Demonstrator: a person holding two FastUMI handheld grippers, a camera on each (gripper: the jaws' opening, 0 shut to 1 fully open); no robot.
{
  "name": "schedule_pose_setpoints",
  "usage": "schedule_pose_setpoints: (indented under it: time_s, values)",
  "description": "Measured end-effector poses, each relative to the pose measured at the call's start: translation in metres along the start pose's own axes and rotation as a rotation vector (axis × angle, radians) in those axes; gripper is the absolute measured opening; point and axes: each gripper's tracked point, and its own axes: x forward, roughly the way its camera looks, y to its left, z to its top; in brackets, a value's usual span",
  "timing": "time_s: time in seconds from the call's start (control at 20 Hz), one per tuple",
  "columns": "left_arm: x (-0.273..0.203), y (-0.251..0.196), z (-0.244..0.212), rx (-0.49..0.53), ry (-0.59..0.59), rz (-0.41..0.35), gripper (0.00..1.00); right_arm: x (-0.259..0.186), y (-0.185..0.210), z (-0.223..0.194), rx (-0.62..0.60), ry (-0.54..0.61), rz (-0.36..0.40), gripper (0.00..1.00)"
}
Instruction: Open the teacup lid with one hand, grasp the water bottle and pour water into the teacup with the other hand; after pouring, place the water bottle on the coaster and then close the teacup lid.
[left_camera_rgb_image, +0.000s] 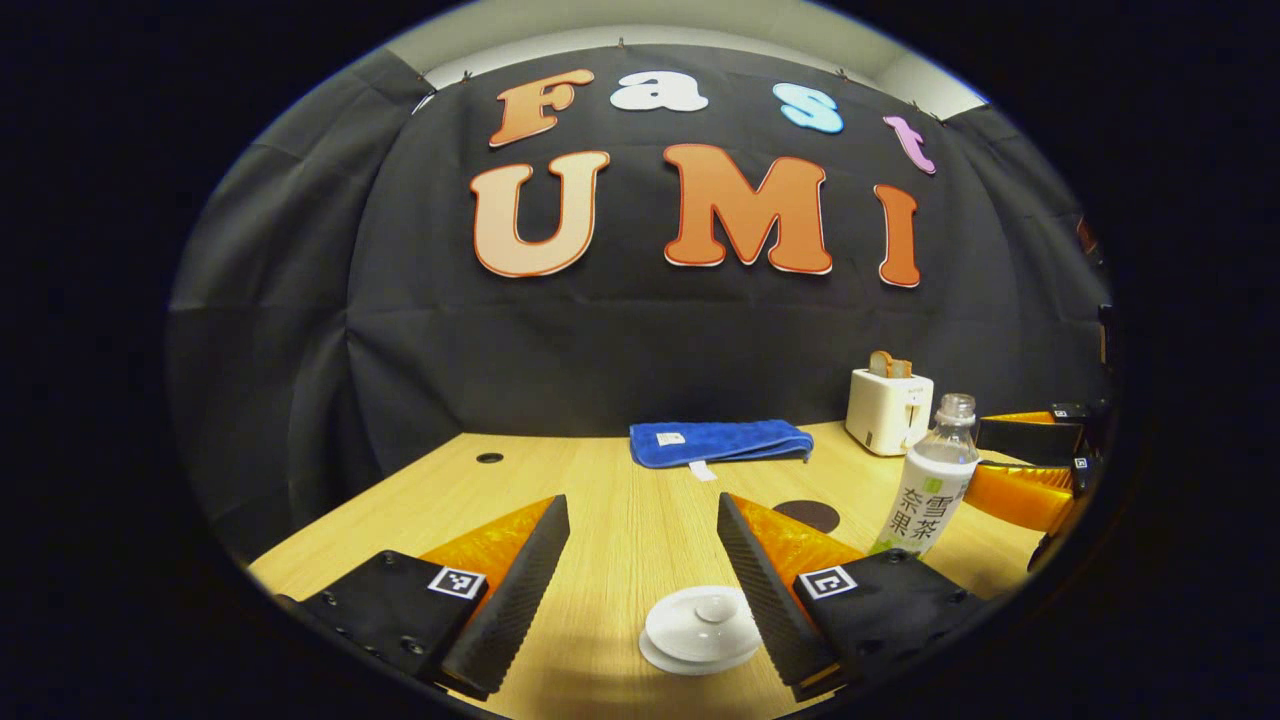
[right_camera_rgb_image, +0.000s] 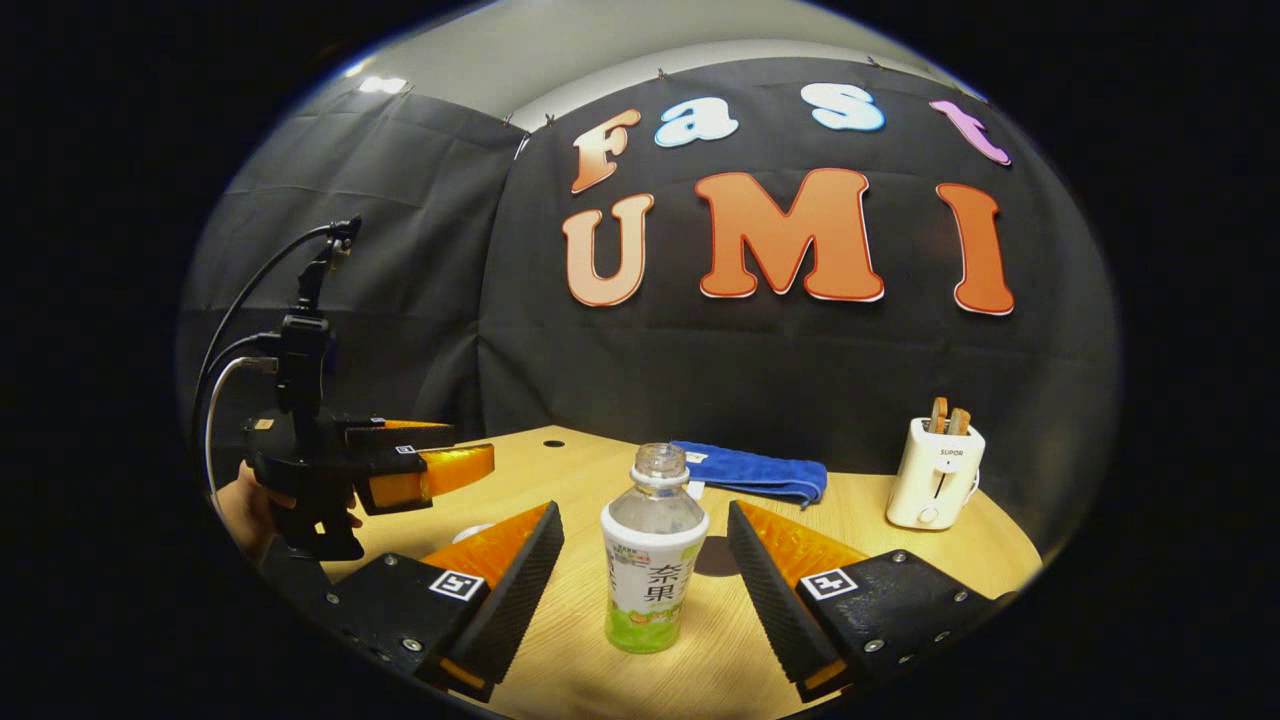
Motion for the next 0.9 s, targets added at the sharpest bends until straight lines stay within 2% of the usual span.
schedule_pose_setpoints:
  time_s: [0.4,0.45,0.5,0.7,0.75,0.8,0.9]
  values:
    - [0.008,-0.027,-0.05,0.041,0.119,-0.076,0.98,0.013,0.002,-0.028,0.009,0.065,0.004,0.99]
    - [0.008,-0.029,-0.055,0.05,0.127,-0.081,0.97,0.014,0.003,-0.03,0.011,0.068,0.006,0.99]
    - [0.009,-0.032,-0.059,0.06,0.135,-0.085,0.87,0.016,0.003,-0.032,0.012,0.073,0.007,0.99]
    - [0.011,-0.044,-0.072,0.093,0.165,-0.104,0.89,0.017,0.0,-0.038,0.017,0.082,0.004,0.99]
    - [0.013,-0.045,-0.074,0.1,0.167,-0.104,0.87,0.016,0.0,-0.038,0.02,0.082,0.003,0.99]
    - [0.013,-0.046,-0.075,0.108,0.169,-0.104,0.82,0.016,0.0,-0.039,0.023,0.082,0.004,0.99]
    - [0.013,-0.048,-0.077,0.118,0.171,-0.101,0.82,0.016,-0.001,-0.041,0.026,0.086,0.002,0.99]
